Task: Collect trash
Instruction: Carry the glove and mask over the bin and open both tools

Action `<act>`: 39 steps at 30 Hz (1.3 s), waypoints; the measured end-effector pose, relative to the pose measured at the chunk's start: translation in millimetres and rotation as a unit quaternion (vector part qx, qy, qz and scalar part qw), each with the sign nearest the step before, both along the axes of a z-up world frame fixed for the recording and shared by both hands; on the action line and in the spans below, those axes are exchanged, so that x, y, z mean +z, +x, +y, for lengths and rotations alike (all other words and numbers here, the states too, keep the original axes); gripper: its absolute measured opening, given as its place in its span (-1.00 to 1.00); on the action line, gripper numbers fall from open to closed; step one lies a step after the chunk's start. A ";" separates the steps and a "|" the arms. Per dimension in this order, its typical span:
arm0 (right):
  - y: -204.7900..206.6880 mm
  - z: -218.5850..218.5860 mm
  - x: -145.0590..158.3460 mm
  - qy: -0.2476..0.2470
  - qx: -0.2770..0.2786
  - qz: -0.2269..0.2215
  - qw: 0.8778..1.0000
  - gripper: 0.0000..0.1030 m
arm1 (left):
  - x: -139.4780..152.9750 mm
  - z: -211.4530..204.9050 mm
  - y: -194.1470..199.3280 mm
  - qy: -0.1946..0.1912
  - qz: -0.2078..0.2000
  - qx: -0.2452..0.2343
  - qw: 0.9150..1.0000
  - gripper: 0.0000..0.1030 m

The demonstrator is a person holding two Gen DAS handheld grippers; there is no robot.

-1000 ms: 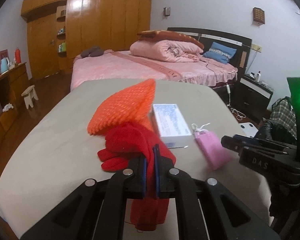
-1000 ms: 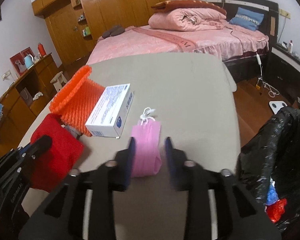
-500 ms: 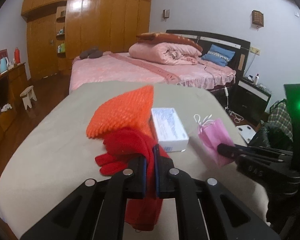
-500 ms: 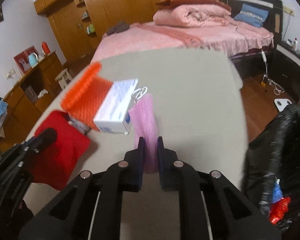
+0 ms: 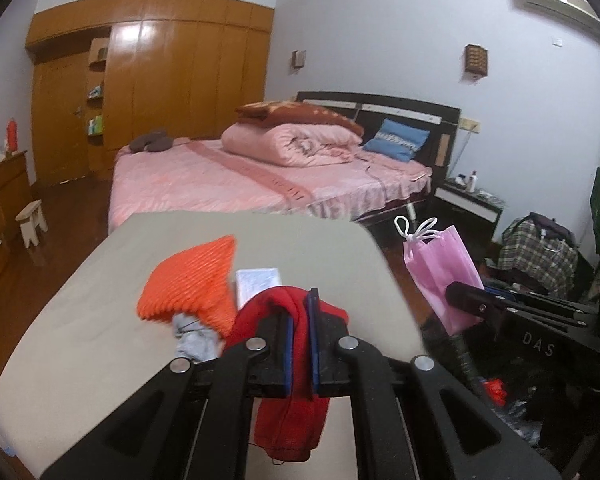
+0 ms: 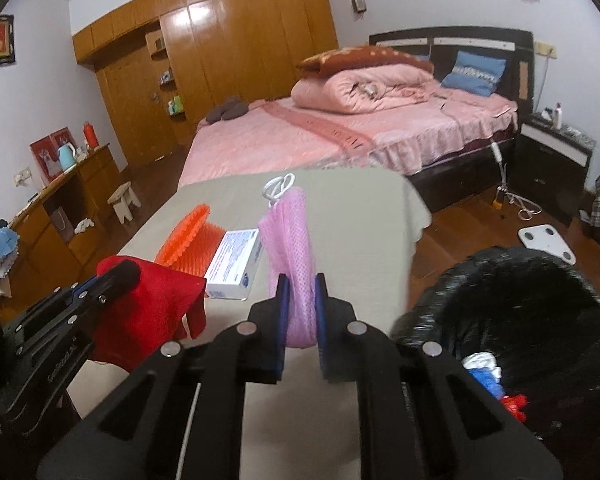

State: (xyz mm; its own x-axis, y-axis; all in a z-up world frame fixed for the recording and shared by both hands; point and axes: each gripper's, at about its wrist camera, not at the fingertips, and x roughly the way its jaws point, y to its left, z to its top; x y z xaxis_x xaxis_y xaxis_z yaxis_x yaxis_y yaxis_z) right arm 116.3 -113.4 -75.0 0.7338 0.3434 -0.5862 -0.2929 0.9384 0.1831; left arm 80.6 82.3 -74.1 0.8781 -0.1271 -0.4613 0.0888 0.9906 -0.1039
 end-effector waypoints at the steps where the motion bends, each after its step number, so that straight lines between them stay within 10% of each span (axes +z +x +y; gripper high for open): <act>1: -4.3 -7.3 4.5 0.001 -0.006 -0.005 1.000 -0.77 | 3.2 -5.5 -1.1 0.000 -0.003 -0.006 1.000 -0.88; 39: -71.8 -196.5 8.2 -0.012 -0.193 -0.026 0.981 -0.72 | 32.7 -212.5 2.8 -0.005 -0.021 -0.203 0.979 -0.88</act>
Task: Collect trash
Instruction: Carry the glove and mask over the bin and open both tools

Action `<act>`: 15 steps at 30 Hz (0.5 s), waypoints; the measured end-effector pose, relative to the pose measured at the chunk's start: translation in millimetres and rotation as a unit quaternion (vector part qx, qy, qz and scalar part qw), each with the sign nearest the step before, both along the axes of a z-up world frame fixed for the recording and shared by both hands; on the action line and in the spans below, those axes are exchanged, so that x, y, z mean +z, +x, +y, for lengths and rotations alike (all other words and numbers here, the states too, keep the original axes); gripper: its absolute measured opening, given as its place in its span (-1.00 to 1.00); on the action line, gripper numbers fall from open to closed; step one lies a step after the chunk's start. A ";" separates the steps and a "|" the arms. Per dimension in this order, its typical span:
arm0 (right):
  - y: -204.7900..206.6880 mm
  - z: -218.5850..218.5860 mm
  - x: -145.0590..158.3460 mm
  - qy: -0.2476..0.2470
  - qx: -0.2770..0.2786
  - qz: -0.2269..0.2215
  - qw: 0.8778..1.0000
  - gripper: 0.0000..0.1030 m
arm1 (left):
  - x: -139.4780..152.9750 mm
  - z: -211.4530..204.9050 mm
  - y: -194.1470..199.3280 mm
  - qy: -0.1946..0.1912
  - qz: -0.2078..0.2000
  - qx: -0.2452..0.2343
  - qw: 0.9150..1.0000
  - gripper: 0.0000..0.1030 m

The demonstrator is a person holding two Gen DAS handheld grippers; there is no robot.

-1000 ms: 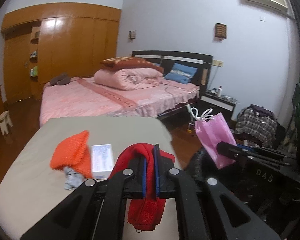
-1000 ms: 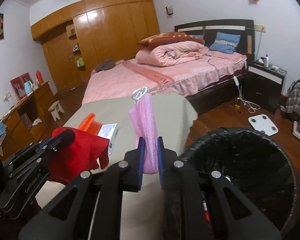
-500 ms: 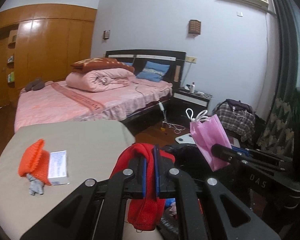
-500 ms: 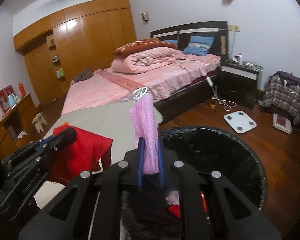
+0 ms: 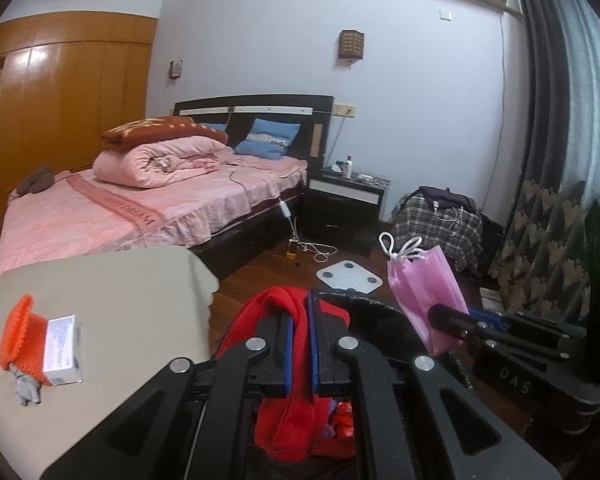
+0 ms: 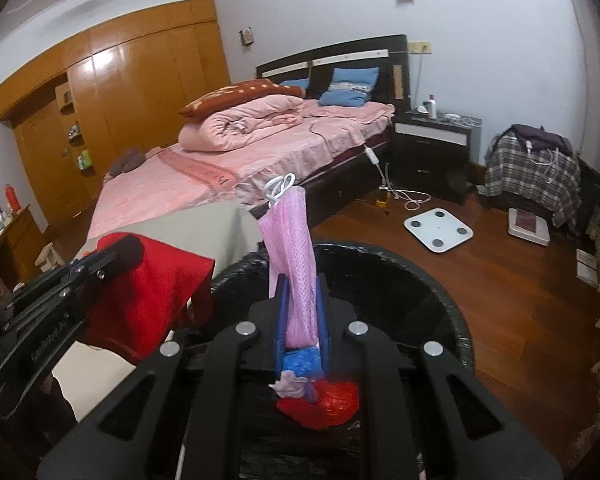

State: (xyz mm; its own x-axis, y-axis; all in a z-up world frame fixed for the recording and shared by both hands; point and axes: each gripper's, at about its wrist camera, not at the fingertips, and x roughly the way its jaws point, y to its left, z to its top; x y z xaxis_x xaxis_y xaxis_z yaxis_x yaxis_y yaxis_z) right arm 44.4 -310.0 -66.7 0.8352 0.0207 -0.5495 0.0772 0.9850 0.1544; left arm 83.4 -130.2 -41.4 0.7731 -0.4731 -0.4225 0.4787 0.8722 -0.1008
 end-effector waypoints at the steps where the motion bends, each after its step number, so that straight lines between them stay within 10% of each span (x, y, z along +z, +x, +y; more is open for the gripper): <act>1: -1.2 -4.5 -2.2 -0.001 -0.007 0.001 1.000 -0.70 | -0.8 -3.9 1.2 0.001 0.000 -0.003 1.000 -0.88; 15: -3.5 -23.6 -22.0 -0.005 -0.037 0.017 0.999 -0.13 | -49.9 -19.4 7.8 0.046 0.071 -0.024 0.996 -0.27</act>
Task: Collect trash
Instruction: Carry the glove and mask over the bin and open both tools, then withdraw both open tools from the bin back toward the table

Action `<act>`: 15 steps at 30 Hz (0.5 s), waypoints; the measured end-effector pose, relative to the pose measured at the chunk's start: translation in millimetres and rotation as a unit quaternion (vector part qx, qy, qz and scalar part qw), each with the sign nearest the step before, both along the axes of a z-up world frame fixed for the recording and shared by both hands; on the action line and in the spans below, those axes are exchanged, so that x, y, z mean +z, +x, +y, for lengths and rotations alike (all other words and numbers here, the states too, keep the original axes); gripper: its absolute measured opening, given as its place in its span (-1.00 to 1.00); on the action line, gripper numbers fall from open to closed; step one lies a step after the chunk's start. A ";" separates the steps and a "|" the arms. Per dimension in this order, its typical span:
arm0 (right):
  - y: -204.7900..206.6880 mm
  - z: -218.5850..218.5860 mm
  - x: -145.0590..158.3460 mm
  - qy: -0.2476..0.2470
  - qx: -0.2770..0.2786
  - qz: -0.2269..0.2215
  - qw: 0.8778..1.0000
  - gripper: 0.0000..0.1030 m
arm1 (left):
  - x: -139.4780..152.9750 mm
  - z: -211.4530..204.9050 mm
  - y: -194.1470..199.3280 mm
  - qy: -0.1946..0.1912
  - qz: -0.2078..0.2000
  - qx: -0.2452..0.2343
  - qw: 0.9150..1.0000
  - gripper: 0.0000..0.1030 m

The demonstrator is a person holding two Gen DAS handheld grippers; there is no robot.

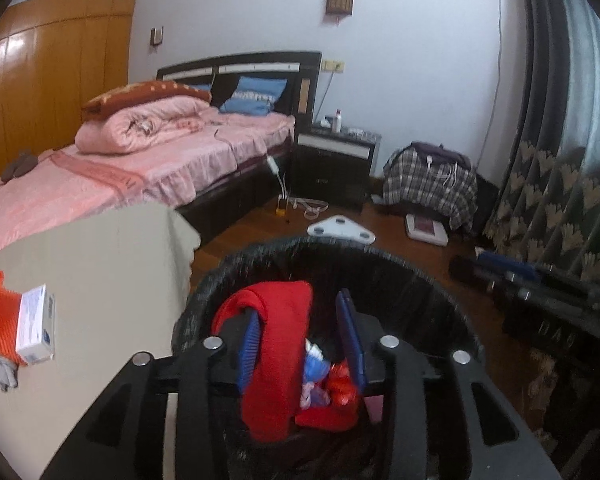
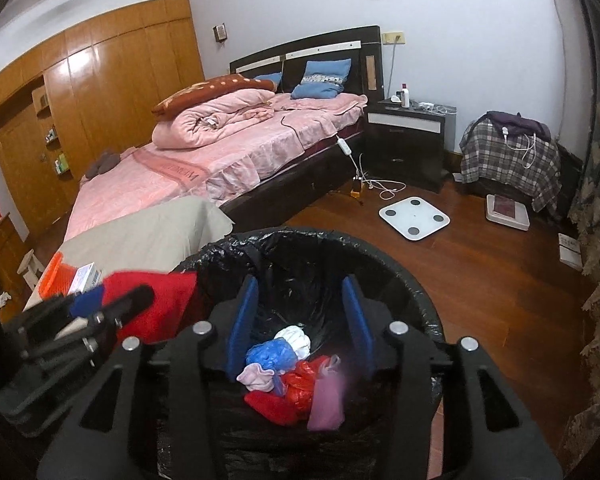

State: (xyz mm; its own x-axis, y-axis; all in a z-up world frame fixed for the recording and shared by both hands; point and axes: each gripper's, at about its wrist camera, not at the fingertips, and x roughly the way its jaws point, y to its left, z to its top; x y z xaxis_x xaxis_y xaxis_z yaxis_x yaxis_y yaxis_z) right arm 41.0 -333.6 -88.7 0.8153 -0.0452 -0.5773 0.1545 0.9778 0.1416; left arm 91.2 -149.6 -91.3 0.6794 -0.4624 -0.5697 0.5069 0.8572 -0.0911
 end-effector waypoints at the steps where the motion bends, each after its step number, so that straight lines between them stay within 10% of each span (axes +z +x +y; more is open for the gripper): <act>1: 0.3 1.8 -1.4 0.000 0.002 0.001 1.000 -0.09 | -2.9 2.0 -0.3 0.003 0.003 0.001 1.000 -0.25; 15: 11.1 29.4 0.5 -0.003 0.027 0.008 1.000 -0.04 | -26.6 45.8 -17.8 0.023 0.034 0.018 0.999 -0.21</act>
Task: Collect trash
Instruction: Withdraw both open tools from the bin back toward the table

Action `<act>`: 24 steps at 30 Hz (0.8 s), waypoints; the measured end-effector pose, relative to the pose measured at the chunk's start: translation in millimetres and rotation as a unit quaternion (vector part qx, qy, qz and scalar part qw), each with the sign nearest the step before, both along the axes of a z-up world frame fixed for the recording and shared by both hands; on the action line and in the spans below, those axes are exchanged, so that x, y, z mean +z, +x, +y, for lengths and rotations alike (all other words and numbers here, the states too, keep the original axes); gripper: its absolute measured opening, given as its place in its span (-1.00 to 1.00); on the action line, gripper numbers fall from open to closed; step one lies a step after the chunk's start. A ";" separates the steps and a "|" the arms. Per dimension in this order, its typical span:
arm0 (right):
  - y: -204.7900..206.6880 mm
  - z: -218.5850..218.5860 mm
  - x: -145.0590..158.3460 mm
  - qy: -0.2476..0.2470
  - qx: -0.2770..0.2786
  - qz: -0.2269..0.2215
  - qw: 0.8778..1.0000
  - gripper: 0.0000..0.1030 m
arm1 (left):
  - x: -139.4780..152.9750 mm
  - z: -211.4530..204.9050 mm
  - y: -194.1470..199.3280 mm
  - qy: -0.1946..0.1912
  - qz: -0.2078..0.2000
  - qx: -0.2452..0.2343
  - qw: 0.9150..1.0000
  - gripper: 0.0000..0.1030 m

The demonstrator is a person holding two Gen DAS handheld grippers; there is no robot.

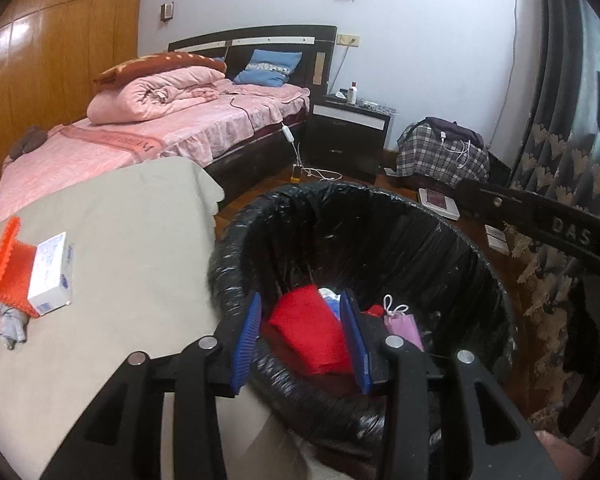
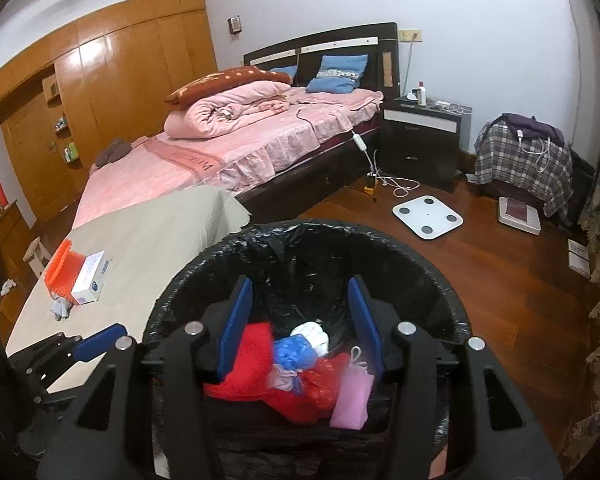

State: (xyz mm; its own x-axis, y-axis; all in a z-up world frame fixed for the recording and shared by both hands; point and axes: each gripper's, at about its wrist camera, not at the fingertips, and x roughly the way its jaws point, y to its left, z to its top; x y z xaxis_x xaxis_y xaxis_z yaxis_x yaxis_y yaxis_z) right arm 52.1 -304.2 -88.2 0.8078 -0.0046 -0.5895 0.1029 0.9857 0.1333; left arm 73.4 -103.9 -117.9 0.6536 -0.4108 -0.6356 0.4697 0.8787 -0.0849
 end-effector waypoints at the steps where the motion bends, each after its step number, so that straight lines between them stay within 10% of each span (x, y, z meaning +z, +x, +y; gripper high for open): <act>1: 1.2 1.5 0.4 0.000 0.003 0.000 1.000 -0.04 | 1.2 3.2 -1.6 0.000 -0.001 0.002 1.000 -0.20; 24: 61.1 141.3 8.5 0.001 0.137 -0.015 0.990 0.06 | 30.8 159.8 32.6 -0.010 -0.065 0.189 0.980 -0.03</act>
